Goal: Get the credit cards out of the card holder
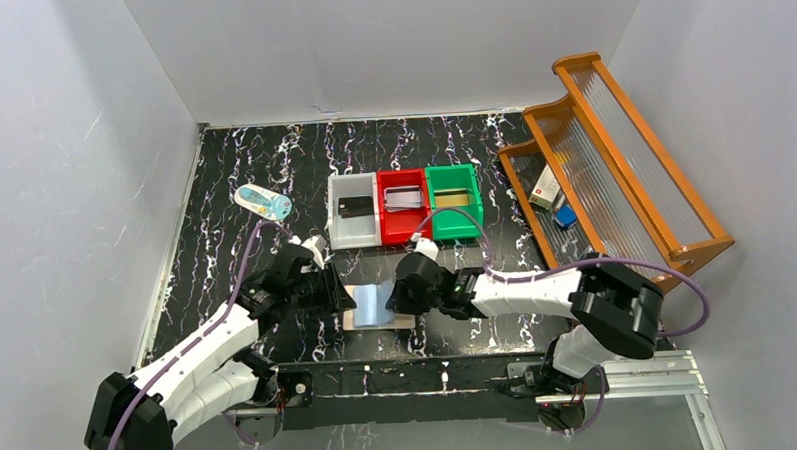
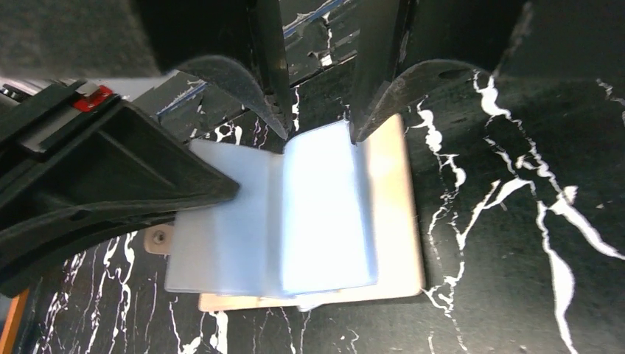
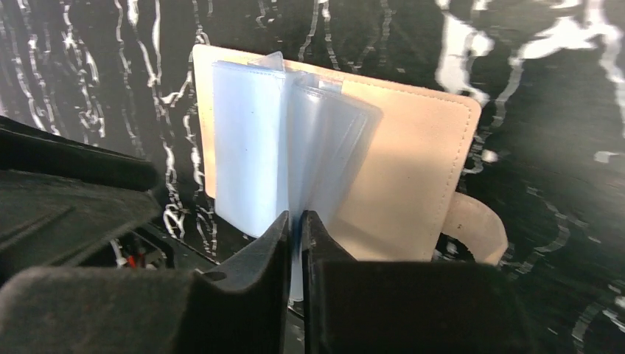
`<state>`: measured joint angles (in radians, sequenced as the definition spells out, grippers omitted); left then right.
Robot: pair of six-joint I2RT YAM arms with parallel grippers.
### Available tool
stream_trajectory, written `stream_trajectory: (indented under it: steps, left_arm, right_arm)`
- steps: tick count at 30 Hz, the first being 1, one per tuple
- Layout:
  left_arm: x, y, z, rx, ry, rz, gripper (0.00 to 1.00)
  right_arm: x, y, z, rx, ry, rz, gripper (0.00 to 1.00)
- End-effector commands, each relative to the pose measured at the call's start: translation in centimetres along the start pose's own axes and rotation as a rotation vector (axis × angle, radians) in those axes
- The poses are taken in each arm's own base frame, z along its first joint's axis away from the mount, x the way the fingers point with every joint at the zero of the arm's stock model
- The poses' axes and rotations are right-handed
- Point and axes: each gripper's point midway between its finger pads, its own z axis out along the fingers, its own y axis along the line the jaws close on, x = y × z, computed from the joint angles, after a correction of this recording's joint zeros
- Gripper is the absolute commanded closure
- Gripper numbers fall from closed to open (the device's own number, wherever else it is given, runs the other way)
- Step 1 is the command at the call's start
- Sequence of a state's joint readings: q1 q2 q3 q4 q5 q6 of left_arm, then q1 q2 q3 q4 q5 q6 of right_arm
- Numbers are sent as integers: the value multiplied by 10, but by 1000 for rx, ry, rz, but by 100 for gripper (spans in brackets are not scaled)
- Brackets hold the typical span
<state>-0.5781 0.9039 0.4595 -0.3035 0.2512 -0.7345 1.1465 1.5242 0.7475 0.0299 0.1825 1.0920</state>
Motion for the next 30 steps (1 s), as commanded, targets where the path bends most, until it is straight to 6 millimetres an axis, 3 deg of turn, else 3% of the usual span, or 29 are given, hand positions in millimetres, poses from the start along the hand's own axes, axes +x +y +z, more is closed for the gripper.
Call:
stream_trajectory:
  steps: [1,3,5,7,10,12,15,18,24,28,30]
  left_arm:
    - [-6,7,-13,-72,-28,17,64]
    - [-9,6,-15,-79,-36,23,61]
    - [-11,3,-17,-74,-39,32,57]
    - [-15,-1,-20,-65,-45,39,53]
    - [-20,-7,-23,-51,-62,47,50]
    - [-24,-7,-25,-55,-78,51,49]
    - [-28,-6,-27,-67,-107,50,49]
    - [-32,-4,-31,-79,-138,46,48]
    - [-37,-4,-44,-80,-191,48,48]
    - [-38,-2,-47,-86,-206,48,46]
    - [-37,-2,-47,-88,-201,52,45]
  right_arm:
    - [-16,-28,-21,115,-85,-15,77]
    - [-19,-43,-30,174,-102,-25,70]
    - [-27,-52,-40,220,-134,-32,53]
    - [-38,-55,-53,251,-168,-43,48]
    - [-55,-34,-69,181,-218,-68,48]
    - [-58,-9,-71,72,-220,-94,50]
    - [-50,25,-60,-70,-159,-128,55]
    - [-34,43,-36,-114,-54,-158,60]
    - [-5,47,3,-149,78,-162,64]
    - [14,30,25,-78,166,-165,65]
    - [14,23,29,-35,168,-169,65]
